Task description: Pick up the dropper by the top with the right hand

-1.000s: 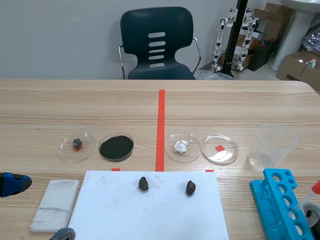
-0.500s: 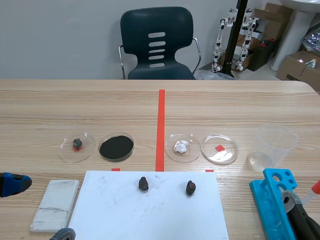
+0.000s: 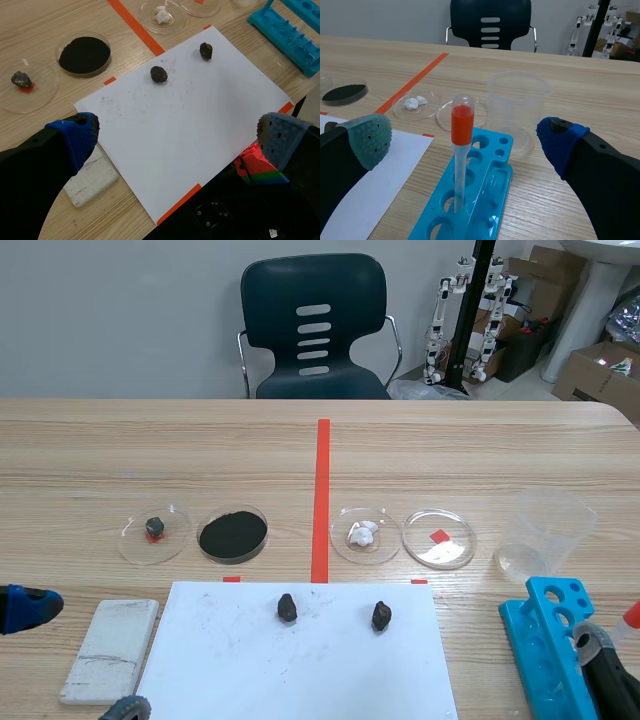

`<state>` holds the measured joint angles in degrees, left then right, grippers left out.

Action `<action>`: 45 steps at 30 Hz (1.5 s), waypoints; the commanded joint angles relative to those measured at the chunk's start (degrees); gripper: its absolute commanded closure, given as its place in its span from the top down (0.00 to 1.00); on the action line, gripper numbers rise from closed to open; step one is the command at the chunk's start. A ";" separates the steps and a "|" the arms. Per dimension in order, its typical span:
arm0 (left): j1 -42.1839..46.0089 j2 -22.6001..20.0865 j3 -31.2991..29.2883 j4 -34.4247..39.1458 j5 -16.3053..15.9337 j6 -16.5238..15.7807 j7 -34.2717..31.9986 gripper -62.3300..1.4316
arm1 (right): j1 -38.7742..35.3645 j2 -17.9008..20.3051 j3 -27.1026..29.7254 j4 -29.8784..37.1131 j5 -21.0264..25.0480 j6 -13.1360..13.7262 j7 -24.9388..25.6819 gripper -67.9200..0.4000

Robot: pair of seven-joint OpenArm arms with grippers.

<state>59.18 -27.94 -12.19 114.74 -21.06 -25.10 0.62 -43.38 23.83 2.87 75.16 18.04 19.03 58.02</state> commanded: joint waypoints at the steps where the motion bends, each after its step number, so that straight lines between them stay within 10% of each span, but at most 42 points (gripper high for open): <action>1: -0.17 0.44 -0.15 0.83 -0.61 0.07 -0.61 1.00 | 0.37 0.61 0.13 0.20 0.42 0.00 1.16 0.89; 18: -0.17 0.44 -0.15 0.83 -0.61 0.07 -0.61 1.00 | 0.50 0.63 0.15 0.20 -1.05 0.00 1.29 0.76; 28: -0.17 0.44 -0.15 0.83 -0.61 0.07 -0.61 1.00 | 0.55 0.63 0.17 0.20 -0.87 0.00 1.57 0.49; 45: -0.17 0.44 -0.15 0.83 -0.61 0.07 -0.61 1.00 | 0.52 0.63 0.22 0.22 -0.85 0.00 4.24 0.49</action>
<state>59.18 -27.94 -12.19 114.74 -21.06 -25.10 0.62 -43.38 23.83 2.87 75.16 16.56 19.03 61.47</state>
